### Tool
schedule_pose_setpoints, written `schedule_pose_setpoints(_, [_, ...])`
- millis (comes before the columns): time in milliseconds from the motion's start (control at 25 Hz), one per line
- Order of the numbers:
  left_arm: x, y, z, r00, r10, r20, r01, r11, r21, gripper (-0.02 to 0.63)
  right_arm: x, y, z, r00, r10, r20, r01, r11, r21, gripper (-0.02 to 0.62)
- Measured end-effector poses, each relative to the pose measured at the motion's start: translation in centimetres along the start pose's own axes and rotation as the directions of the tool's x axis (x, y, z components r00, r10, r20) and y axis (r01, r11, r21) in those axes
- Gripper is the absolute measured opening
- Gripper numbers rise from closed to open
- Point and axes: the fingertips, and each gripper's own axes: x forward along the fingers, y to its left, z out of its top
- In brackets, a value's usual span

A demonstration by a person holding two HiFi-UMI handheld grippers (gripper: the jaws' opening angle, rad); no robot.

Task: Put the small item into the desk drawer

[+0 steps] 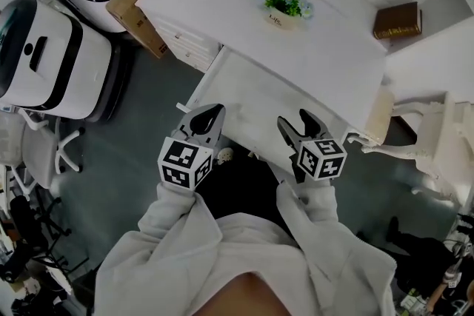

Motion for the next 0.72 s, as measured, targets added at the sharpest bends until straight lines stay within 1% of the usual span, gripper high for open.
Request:
schedule_pose_setpoints(120, [1.0, -0.9, 0.9, 0.999, -0.036, 0.01, 0.036, 0.999, 0.016, 0.018, -2.3, -0.3, 2.3, 0.996, -0.04, 0.078, 0.042, 0.999, -0.023, 0.314])
schedule_pose_setpoints(280, [1.8, -1.7, 2.0, 0.998, -0.061, 0.022, 0.061, 0.997, 0.037, 0.018, -5.2, -0.5, 5.3, 0.981, -0.076, 0.178, 0.083, 0.996, -0.031, 0.313])
schedule_pose_setpoints(360, [2.0, -2.0, 2.7, 0.997, -0.067, 0.036, 0.066, 0.997, 0.046, 0.018, -6.5, -0.6, 7.0, 0.966, -0.104, 0.237, 0.114, 0.993, -0.029, 0.313])
schedule_pose_setpoints(440, [2.1, -2.1, 3.5, 0.996, -0.066, 0.058, 0.063, 0.996, 0.057, 0.018, -7.7, -0.7, 8.6, 0.94, -0.143, 0.309, 0.155, 0.988, -0.015, 0.298])
schedule_pose_setpoints(480, [2.1, -2.1, 3.9, 0.996, -0.064, 0.07, 0.059, 0.996, 0.061, 0.018, -8.2, -0.8, 9.3, 0.925, -0.163, 0.343, 0.177, 0.984, -0.008, 0.273])
schedule_pose_setpoints(560, [1.9, -2.0, 4.6, 0.994, -0.055, 0.096, 0.049, 0.996, 0.069, 0.018, -9.1, -0.9, 10.4, 0.897, -0.193, 0.398, 0.209, 0.978, 0.002, 0.197])
schedule_pose_setpoints(640, [1.6, -1.9, 5.0, 0.992, -0.047, 0.117, 0.038, 0.996, 0.075, 0.018, -9.8, -1.0, 10.9, 0.874, -0.216, 0.435, 0.23, 0.973, 0.021, 0.163])
schedule_pose_setpoints(720, [1.2, -1.8, 5.3, 0.99, -0.046, 0.136, 0.035, 0.996, 0.083, 0.018, -10.4, -1.4, 11.1, 0.852, -0.239, 0.466, 0.244, 0.968, 0.053, 0.106])
